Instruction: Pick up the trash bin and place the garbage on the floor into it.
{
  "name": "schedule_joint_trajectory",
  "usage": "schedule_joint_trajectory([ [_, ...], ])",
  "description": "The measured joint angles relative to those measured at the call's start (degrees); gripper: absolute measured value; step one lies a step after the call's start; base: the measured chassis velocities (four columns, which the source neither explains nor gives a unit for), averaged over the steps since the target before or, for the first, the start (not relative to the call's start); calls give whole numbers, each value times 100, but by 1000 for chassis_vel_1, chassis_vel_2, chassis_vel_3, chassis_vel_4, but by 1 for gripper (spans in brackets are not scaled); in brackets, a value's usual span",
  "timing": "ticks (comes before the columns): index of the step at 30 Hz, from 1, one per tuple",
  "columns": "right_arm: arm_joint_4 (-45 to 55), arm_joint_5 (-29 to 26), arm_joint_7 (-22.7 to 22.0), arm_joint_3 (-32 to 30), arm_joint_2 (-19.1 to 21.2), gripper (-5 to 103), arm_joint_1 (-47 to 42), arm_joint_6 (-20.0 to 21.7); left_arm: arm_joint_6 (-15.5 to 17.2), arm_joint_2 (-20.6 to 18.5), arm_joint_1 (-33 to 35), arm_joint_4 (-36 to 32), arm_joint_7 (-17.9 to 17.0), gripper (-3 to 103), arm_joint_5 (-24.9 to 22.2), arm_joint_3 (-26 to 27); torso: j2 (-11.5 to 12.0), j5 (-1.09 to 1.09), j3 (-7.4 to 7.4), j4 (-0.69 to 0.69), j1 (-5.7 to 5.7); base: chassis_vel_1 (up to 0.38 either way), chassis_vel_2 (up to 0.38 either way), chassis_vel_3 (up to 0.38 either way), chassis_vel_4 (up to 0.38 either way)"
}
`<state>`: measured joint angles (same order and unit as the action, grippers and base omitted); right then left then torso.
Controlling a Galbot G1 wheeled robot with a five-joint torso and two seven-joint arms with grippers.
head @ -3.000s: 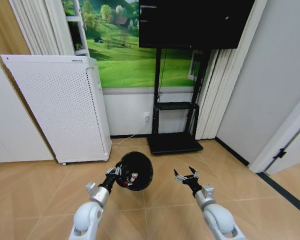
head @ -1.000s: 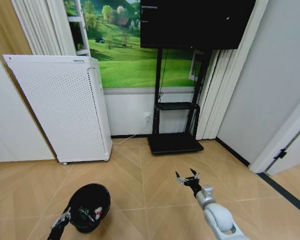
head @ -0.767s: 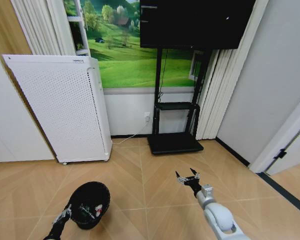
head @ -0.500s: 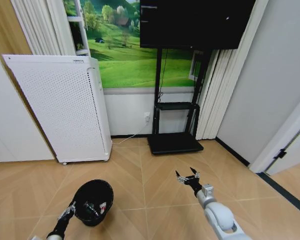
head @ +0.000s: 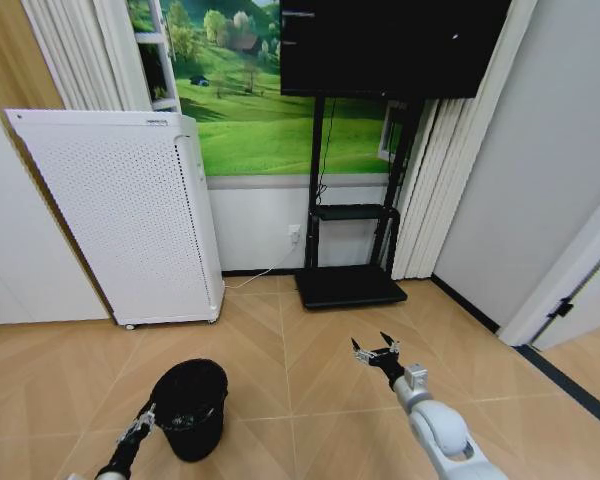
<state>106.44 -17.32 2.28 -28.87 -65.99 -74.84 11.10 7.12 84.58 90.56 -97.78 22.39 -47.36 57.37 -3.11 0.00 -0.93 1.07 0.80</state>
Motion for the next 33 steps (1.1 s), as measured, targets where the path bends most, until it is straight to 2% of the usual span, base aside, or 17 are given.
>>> schedule_joint_trajectory([
  [1,0,-1,1,6,-23,100,0,3,18,-1,39,-92,12,51,-13,26,0,1,0,0,0,0,0,0,0],
  [2,2,-1,2,11,-39,100,0,4,24,-9,78,-163,23,62,-26,40,0,0,0,0,0,0,0,0,0],
  [4,5,-1,3,15,-50,100,-1,5,26,-12,105,-212,29,62,-29,54,0,0,0,0,0,0,0,0,0],
  [5,10,1,4,19,-60,100,-3,5,26,-13,139,-280,33,68,-29,72,0,1,0,0,0,0,0,0,0],
  [6,10,1,4,19,-60,100,-3,5,26,-13,139,-280,33,68,-29,72,0,1,0,0,0,0,0,0,0],
  [7,18,7,4,23,-68,100,-15,6,29,-12,189,-410,34,78,-28,91,0,0,0,-1,0,0,0,0,0],
  [8,24,8,5,24,-69,100,-22,6,41,-6,226,-542,34,84,-22,100,0,0,0,-1,0,0,0,0,0],
  [10,30,9,5,25,-69,100,-23,7,57,2,249,-662,32,84,9,105,0,1,0,-1,0,0,0,0,0],
  [12,77,-17,4,20,-70,100,-25,20,115,40,265,-977,7,94,196,125,0,0,0,0,0,0,0,0,0],
  [14,110,-63,-1,13,-73,100,-25,36,156,60,265,-1125,-22,98,273,132,0,1,0,-1,0,0,0,0,0],
  [18,269,-258,-97,-26,-90,100,-38,101,366,112,211,-1653,-177,100,616,134,0,1,0,-1,0,0,0,0,0],
  [21,423,-422,-326,-91,-195,100,-26,207,629,94,-24,-2144,-258,100,1346,-29,0,1,0,-1,0,0,0,0,0],
  [24,441,-425,-402,-128,-269,100,-2,265,737,61,-154,-2294,-387,100,1603,-168,0,1,0,-1,0,0,0,0,0],
  [27,461,-403,-571,-310,-540,100,45,415,1210,-74,-602,-2716,-1141,100,2204,-750,0,2,0,0,0,0,0,0,0],
  [28,461,-403,-571,-310,-540,100,45,415,1210,-74,-602,-2716,-1141,100,2204,-750,0,2,0,0,0,0,0,0,0],
  [30,467,-396,-587,-430,-634,100,26,418,1488,-162,-790,-2904,-1411,100,2411,-1018,0,0,0,0,0,0,0,0,0],
  [33,464,-408,-587,-476,-659,100,11,417,1575,-218,-877,-2957,-1497,100,2490,-1130,0,1,0,1,0,0,0,0,0],
])
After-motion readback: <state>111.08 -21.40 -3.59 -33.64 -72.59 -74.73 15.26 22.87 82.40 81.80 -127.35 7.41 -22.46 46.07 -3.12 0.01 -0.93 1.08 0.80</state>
